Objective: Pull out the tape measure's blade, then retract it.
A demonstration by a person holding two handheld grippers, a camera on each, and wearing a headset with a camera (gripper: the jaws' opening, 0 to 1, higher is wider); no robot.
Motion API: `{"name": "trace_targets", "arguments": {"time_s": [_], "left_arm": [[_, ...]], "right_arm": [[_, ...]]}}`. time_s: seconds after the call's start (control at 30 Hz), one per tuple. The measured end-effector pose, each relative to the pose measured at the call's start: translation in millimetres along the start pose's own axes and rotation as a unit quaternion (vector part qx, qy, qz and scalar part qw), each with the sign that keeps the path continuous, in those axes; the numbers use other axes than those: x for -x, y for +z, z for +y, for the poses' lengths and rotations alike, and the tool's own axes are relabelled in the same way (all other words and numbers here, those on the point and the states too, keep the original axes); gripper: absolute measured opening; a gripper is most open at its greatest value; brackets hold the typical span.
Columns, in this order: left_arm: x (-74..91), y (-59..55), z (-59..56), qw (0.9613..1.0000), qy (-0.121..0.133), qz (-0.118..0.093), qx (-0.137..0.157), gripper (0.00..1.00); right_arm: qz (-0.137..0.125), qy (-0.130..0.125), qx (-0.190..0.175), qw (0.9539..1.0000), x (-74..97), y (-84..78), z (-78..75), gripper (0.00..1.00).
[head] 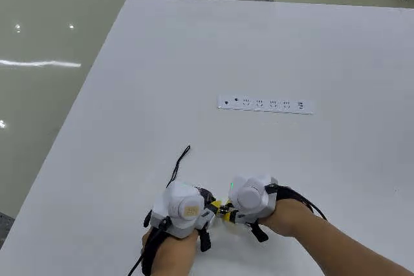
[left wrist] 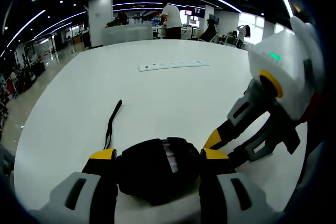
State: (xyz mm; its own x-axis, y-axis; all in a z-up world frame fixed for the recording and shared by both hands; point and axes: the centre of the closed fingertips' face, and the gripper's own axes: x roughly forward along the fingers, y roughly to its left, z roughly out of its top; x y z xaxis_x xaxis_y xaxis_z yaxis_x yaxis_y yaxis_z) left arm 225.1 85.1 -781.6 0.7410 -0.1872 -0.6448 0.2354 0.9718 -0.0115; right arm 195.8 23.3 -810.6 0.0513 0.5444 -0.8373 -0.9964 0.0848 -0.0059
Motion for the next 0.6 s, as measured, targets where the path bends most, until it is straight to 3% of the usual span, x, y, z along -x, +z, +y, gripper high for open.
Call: {"name": "trace_targets", "arguments": {"time_s": [0.6], "left_arm": [[-0.3,1.4,0.6,0.9999,0.005,-0.002,0.012,0.59]], "right_arm": [[-0.008,0.0,-0.011,0.9999,-6.5,4.3,-6.3,0.13]]}}
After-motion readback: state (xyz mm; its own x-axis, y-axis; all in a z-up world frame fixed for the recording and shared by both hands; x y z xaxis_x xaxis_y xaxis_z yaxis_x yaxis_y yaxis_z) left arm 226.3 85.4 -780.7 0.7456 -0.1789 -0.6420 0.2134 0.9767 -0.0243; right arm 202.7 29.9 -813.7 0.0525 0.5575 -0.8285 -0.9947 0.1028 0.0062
